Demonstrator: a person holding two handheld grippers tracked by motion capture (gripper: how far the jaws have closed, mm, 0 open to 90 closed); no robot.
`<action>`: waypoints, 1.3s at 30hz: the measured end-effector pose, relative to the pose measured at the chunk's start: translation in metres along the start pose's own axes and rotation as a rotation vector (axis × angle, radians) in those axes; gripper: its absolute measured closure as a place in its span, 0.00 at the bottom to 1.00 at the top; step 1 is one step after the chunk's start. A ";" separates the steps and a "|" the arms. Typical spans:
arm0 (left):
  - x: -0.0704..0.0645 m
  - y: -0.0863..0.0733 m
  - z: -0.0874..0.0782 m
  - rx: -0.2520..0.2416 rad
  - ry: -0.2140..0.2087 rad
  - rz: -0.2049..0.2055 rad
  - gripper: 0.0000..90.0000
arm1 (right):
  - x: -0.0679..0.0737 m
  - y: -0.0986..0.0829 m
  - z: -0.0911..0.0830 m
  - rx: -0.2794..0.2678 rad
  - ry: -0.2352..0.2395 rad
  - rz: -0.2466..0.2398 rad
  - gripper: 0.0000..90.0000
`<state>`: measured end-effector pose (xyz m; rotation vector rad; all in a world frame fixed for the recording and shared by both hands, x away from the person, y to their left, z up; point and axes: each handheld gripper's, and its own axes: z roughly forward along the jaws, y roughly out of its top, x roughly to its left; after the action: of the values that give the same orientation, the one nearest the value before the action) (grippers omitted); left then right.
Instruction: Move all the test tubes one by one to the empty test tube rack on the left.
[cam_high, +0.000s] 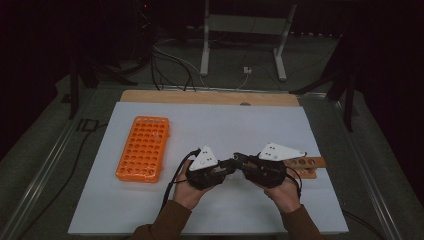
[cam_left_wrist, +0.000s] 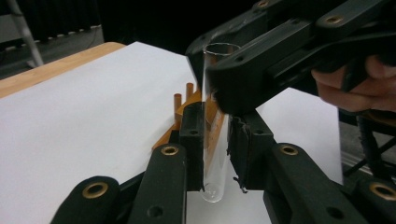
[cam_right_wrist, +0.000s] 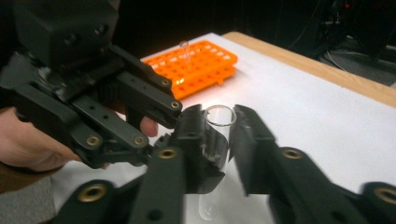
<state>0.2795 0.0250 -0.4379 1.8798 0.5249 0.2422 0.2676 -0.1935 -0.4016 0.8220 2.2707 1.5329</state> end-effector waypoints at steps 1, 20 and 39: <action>0.001 0.000 0.000 0.002 0.007 -0.003 0.85 | -0.001 0.000 -0.002 -0.012 0.003 0.006 0.71; 0.024 0.000 -0.023 0.006 0.143 -0.030 0.85 | -0.028 -0.022 -0.028 -0.041 -0.181 0.083 0.09; 0.063 -0.008 -0.068 -0.052 0.309 -0.092 0.85 | -0.047 -0.034 -0.062 -0.085 -0.300 0.127 0.00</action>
<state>0.3053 0.1135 -0.4260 1.7715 0.8047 0.4850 0.2630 -0.2777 -0.4115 1.1081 1.9593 1.4346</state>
